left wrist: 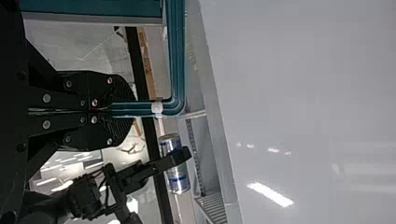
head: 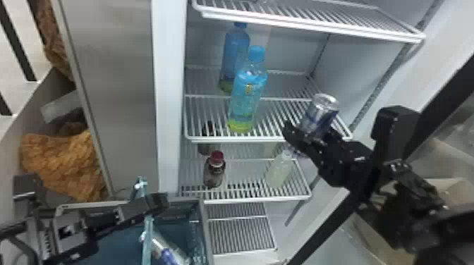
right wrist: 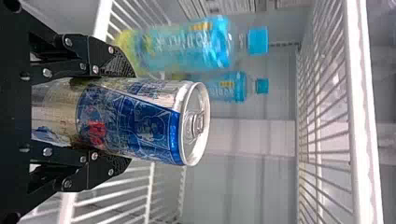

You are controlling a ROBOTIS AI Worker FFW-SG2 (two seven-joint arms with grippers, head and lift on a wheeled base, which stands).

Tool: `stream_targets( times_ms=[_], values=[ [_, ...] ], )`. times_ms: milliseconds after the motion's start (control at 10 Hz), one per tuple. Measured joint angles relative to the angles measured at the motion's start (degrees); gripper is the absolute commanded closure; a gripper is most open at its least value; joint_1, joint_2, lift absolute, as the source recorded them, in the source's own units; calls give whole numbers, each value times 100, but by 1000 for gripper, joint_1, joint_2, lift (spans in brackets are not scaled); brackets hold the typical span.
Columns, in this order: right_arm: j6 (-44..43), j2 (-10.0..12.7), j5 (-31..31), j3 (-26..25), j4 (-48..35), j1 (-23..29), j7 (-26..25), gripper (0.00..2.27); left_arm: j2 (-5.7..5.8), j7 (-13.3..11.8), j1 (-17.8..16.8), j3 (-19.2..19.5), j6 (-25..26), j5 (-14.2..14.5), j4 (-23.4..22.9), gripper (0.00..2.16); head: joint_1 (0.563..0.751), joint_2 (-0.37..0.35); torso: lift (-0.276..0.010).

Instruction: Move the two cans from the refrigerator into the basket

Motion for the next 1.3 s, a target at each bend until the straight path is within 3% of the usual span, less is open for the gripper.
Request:
stream_targets(
  times_ms=[300, 600, 1300],
  values=[
    [275, 7, -410, 136, -480, 574, 166, 1268, 5, 0, 8, 0, 0, 0, -1, 1197, 695, -204, -35],
    [507, 21, -659, 590, -397, 752, 326, 1268, 3, 0, 16, 0, 0, 12, -1, 1197, 695, -144, -35],
    [578, 7, -995, 1825, 1016, 11, 857, 1266, -15, -18, 3, -10, -28, 65, -31, 1197, 695, 2, -35]
  ],
)
